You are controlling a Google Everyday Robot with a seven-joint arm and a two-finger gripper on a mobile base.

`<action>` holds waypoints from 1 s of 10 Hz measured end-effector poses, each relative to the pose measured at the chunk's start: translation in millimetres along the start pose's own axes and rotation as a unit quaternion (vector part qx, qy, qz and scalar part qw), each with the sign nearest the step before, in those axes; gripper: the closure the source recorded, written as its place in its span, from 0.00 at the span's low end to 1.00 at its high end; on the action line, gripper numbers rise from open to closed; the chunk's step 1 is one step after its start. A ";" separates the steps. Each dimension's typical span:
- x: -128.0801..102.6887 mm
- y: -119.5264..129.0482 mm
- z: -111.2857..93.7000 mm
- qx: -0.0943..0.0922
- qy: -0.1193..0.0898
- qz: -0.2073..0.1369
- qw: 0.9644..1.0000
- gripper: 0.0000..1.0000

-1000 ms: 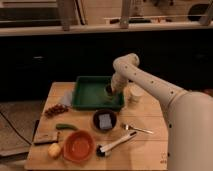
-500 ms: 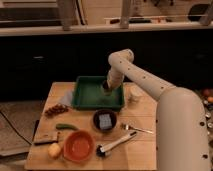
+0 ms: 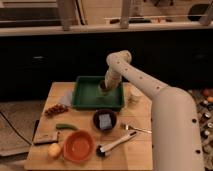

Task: Stack cups into tray

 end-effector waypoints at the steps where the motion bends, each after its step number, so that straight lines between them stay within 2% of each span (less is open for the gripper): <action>1: 0.2 -2.1 1.8 0.002 -0.002 0.004 1.000 1.00; 3: 0.9 -12.4 9.2 0.008 -0.011 0.013 1.000 1.00; 9: 0.8 -22.4 22.6 0.011 -0.024 0.028 0.999 1.00; 10: 1.0 -22.0 24.0 0.010 -0.026 0.032 0.999 0.95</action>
